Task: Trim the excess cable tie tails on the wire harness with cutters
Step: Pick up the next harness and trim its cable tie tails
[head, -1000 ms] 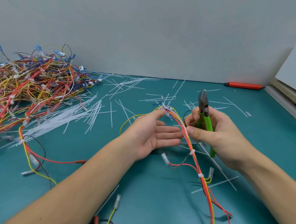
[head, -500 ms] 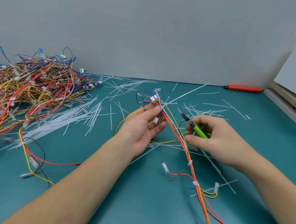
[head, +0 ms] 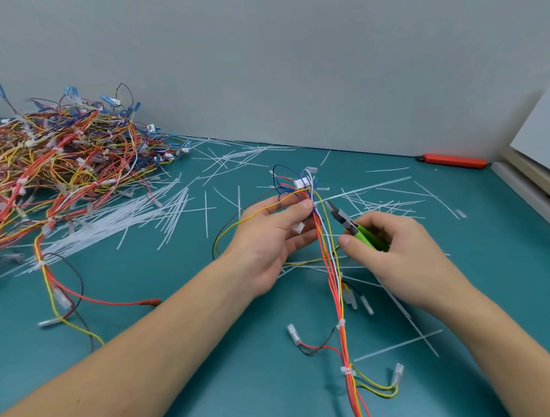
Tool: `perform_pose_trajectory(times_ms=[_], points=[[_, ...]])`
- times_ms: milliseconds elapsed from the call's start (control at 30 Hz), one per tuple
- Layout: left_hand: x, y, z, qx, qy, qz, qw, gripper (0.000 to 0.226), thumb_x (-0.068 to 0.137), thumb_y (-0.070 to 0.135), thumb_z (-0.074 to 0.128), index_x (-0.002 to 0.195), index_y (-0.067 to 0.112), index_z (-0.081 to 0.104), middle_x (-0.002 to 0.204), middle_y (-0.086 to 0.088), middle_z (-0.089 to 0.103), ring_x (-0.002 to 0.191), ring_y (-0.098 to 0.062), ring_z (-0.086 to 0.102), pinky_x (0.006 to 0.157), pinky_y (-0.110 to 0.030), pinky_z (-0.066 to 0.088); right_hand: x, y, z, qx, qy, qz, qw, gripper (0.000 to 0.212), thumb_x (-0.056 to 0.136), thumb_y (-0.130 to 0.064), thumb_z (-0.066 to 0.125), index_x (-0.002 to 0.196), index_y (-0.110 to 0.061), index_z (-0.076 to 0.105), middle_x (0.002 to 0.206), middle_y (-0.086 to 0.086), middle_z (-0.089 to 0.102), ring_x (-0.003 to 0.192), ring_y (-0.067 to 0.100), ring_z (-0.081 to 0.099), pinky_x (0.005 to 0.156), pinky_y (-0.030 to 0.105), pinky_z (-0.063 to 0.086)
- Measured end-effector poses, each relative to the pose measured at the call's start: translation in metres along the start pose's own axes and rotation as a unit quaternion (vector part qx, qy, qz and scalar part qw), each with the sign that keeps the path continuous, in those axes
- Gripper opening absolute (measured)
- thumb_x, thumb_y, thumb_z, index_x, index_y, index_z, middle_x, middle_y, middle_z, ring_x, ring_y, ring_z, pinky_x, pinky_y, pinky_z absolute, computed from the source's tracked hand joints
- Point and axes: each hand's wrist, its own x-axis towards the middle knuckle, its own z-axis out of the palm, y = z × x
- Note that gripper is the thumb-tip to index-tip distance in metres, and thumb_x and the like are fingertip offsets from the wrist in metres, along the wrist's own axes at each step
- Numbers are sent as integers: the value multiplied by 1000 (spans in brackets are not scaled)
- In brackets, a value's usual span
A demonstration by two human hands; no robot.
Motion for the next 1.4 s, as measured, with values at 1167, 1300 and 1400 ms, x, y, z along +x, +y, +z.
perform_pose_trajectory(times_ms=[1167,1300,1400], points=[[-6,-3,4,0,17,11,1000,13,89,-1,72,99,6,71,96,-14,72,77,-20,70,67,-28,60,-3,-6,-1,-25,-6,-8,1000,22,89,-41,74,80,-22,69,61,-5,51,55,7,40,55,21,37],[-5,-4,4,6,11,16,1000,12,89,-2,72,96,8,72,94,-13,73,76,-20,71,66,-28,60,-3,-7,0,-31,0,-14,999,24,91,-42,73,81,-21,69,57,-13,45,54,7,38,53,19,35],[-6,-6,5,13,7,20,1000,11,89,-2,72,96,7,72,92,-12,73,76,-21,70,66,-28,60,-3,-8,1,-32,5,-21,999,29,91,-43,71,81,-16,68,56,-12,41,53,7,35,52,18,33]])
